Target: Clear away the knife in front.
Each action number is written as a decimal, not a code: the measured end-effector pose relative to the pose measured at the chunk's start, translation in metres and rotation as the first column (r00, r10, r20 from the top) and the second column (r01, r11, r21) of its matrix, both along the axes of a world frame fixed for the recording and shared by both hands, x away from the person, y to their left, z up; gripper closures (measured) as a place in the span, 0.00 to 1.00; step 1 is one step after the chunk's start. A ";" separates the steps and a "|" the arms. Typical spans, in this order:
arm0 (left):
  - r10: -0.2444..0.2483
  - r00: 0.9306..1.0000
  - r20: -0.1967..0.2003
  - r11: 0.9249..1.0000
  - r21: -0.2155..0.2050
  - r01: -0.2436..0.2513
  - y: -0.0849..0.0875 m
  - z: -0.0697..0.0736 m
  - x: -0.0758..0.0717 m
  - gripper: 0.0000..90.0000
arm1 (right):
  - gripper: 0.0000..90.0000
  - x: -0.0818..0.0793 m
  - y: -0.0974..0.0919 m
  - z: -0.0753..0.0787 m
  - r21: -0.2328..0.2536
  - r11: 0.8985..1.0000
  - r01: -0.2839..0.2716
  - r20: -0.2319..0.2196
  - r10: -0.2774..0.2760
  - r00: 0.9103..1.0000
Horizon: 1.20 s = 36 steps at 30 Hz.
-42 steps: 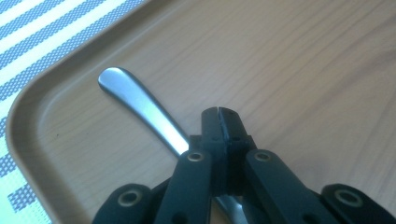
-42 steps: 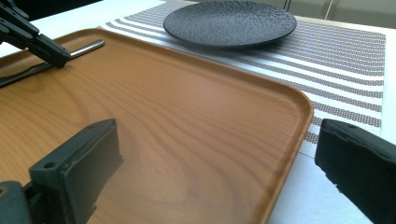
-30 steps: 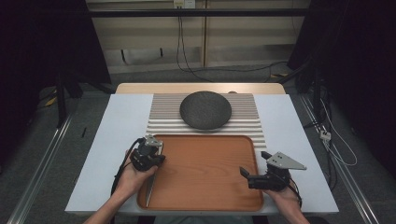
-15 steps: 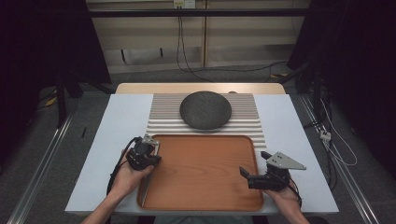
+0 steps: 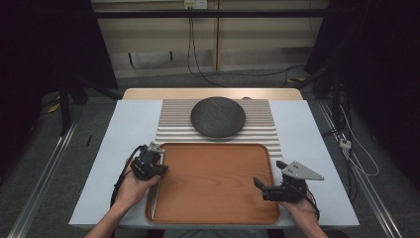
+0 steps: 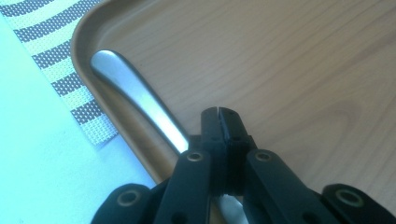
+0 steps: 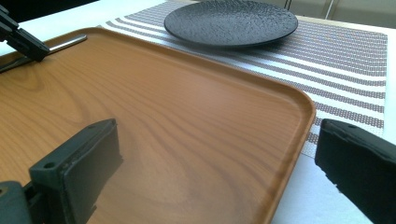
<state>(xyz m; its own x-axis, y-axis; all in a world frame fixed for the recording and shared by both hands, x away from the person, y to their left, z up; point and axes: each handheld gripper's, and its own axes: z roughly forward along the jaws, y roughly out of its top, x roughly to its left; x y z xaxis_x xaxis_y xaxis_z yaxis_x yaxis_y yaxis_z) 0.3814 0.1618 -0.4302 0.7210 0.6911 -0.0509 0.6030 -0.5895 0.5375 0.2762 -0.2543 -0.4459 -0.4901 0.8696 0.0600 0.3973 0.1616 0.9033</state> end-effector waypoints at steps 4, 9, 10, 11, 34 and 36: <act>-0.002 1.000 0.019 1.000 -0.003 0.002 -0.003 0.000 -0.002 0.93 | 0.00 0.000 -0.001 0.000 0.001 1.000 0.004 -0.002 -0.004 1.000; -0.008 0.996 0.089 0.999 -0.048 0.012 -0.006 0.003 -0.005 0.81 | 0.00 0.000 0.000 0.000 0.000 1.000 0.000 -0.002 0.000 1.000; -0.006 0.995 0.099 0.998 -0.056 0.012 -0.006 0.003 -0.005 0.76 | 0.00 0.001 0.000 0.000 0.001 1.000 -0.001 -0.003 0.001 1.000; 0.003 0.994 0.110 0.998 -0.070 0.004 -0.007 0.004 -0.006 0.69 | 0.00 0.001 0.000 0.000 0.001 1.000 -0.001 -0.003 0.001 1.000; 0.058 0.971 0.230 0.988 -0.153 -0.023 -0.002 0.022 -0.020 0.07 | 0.00 0.004 -0.001 -0.002 0.005 1.000 0.001 -0.014 -0.001 1.000; 0.053 0.969 0.241 0.990 -0.140 -0.020 0.000 0.021 -0.023 0.07 | 0.00 0.004 -0.001 -0.002 0.007 1.000 0.004 -0.017 -0.003 1.000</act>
